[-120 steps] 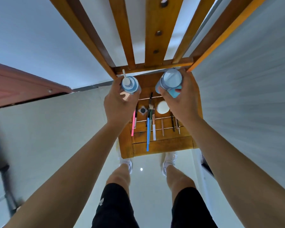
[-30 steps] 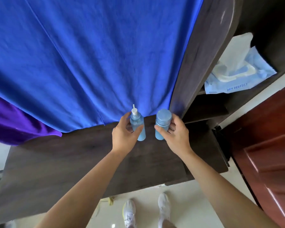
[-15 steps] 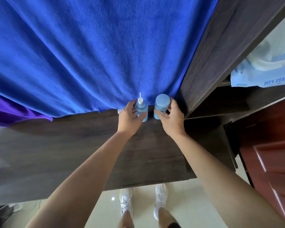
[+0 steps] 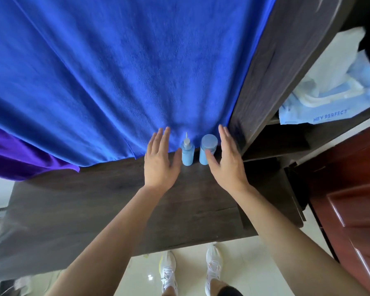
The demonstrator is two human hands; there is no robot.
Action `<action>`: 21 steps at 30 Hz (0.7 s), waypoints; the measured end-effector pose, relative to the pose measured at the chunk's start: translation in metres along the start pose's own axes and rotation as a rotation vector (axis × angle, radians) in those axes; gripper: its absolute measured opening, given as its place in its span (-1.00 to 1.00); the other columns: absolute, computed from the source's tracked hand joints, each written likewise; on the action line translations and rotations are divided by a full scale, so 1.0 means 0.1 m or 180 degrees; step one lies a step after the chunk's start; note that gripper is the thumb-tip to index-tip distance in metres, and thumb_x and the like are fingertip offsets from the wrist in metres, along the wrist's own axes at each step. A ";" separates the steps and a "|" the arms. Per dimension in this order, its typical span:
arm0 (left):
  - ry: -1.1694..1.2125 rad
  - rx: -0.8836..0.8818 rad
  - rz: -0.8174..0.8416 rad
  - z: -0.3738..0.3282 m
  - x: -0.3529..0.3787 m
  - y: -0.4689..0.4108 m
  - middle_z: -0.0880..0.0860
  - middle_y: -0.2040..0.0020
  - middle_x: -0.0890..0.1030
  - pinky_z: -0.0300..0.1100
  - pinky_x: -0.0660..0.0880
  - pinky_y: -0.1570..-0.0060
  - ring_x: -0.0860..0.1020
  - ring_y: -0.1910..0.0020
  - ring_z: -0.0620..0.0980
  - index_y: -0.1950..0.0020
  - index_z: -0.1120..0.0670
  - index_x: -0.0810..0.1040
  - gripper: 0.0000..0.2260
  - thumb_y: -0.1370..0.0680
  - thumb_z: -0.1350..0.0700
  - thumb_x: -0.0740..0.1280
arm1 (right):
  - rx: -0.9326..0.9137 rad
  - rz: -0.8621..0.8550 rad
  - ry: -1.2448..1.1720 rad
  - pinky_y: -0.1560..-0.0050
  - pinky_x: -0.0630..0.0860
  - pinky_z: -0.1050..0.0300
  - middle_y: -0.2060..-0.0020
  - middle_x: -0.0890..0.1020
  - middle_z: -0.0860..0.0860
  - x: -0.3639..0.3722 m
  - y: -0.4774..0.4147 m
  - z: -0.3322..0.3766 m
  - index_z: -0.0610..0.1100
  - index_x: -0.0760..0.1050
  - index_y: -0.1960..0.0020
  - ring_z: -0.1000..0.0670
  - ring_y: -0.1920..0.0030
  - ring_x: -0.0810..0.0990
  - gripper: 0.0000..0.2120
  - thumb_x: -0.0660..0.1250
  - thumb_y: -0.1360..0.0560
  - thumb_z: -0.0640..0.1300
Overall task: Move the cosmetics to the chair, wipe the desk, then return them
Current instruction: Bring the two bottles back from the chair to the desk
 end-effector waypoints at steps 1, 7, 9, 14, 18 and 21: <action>-0.0172 0.0206 -0.0199 -0.12 -0.21 0.03 0.10 -0.56 0.25 0.10 0.19 -0.47 0.14 -0.56 0.13 -0.57 0.06 0.22 -0.44 -0.61 -0.01 0.29 | -0.0183 -0.0118 0.0114 -0.52 0.24 0.03 -0.61 0.14 -0.09 -0.11 0.04 0.18 -0.08 0.09 -0.63 0.00 -0.60 0.11 -0.32 0.32 -0.62 0.00; -0.0398 0.0800 -0.0791 -0.57 -1.11 0.14 0.13 -0.60 0.11 0.21 0.13 -0.46 0.01 -0.59 0.16 -0.58 -0.01 0.21 -0.46 -0.63 -0.16 0.15 | -0.0936 -0.0897 0.0695 -0.49 0.31 -0.05 -0.59 0.15 -0.19 -0.62 0.36 0.93 -0.13 0.24 -0.58 -0.09 -0.59 0.15 -0.37 0.32 -0.61 0.08; -0.0176 0.1059 -0.0776 -0.70 -1.16 0.16 0.14 -0.60 0.11 0.18 0.09 -0.48 0.00 -0.59 0.15 -0.58 0.01 0.21 -0.46 -0.64 -0.15 0.15 | -0.0979 -0.1111 0.0974 -0.47 0.34 -0.15 -0.58 0.16 -0.22 -0.80 0.51 0.96 -0.14 0.26 -0.57 -0.14 -0.59 0.16 -0.37 0.33 -0.61 0.08; 0.0225 0.1735 -0.0250 -1.31 -0.71 0.45 0.21 -0.58 0.15 0.29 0.14 -0.43 0.06 -0.57 0.23 -0.54 0.10 0.29 -0.48 -0.61 -0.04 0.25 | -0.0356 -0.2017 0.1512 -0.51 0.24 -0.18 -0.58 0.16 -0.23 -1.61 1.32 0.74 -0.13 0.27 -0.57 -0.18 -0.59 0.12 -0.38 0.31 -0.61 0.12; 0.0554 0.2290 0.0206 -2.09 -0.34 0.92 0.20 -0.58 0.16 0.29 0.16 -0.42 0.07 -0.57 0.22 -0.55 0.10 0.28 -0.47 -0.62 -0.06 0.26 | 0.0348 -0.2533 0.2024 -0.56 0.14 -0.15 -0.60 0.13 -0.18 -2.35 2.29 0.64 -0.09 0.24 -0.58 -0.17 -0.61 0.07 -0.37 0.27 -0.62 0.17; 0.0663 0.2728 0.0473 -2.77 -0.19 1.41 0.16 -0.60 0.13 0.28 0.13 -0.45 0.03 -0.59 0.18 -0.58 0.03 0.20 -0.45 -0.64 -0.14 0.17 | 0.0641 -0.2950 0.2277 -0.54 0.17 -0.22 -0.60 0.12 -0.18 -2.86 3.08 0.68 -0.10 0.25 -0.58 -0.18 -0.61 0.08 -0.37 0.29 -0.61 0.15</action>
Point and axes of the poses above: each hand's wrist, its own y-axis away from the middle knuckle, its own x-axis out of the palm, z = x × y, the point moved 7 cm from there along -y, towards the middle knuckle
